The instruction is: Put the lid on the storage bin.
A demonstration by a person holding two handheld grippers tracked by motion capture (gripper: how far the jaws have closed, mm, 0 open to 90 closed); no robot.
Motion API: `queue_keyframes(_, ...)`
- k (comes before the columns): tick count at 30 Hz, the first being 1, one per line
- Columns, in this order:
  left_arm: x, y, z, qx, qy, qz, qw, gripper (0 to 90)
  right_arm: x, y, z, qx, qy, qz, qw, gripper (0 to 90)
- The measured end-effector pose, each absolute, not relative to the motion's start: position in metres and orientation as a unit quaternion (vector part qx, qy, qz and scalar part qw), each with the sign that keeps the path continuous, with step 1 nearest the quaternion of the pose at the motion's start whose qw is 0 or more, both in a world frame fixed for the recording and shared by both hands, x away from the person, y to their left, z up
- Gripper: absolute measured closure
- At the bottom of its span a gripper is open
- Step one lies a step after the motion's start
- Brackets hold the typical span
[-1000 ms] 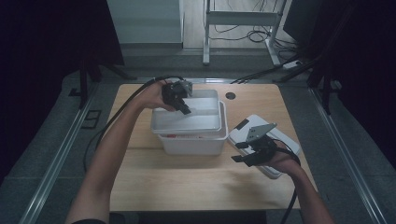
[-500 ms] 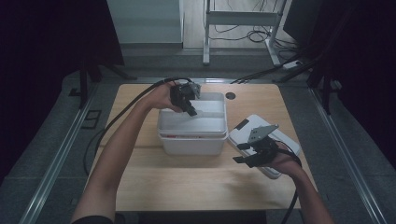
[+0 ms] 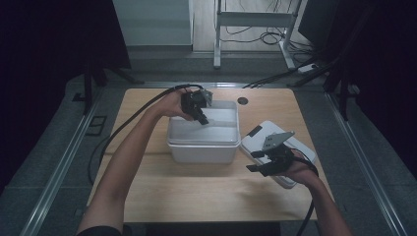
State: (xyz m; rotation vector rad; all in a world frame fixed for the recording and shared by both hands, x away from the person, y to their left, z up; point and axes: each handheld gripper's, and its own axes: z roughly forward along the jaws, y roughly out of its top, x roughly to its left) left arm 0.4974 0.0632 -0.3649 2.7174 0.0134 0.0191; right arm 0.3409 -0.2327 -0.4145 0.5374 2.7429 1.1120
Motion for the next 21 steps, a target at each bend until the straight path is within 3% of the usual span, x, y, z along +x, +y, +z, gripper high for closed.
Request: queue_keyframes(21, 0.4971, 0.0665, -0.3664, 0.976, 0.003, 0.005, 0.218, 89.7, 0.3421, -0.2297, -0.4155, 0.175, 0.911, 0.368, 0.067, 44.9)
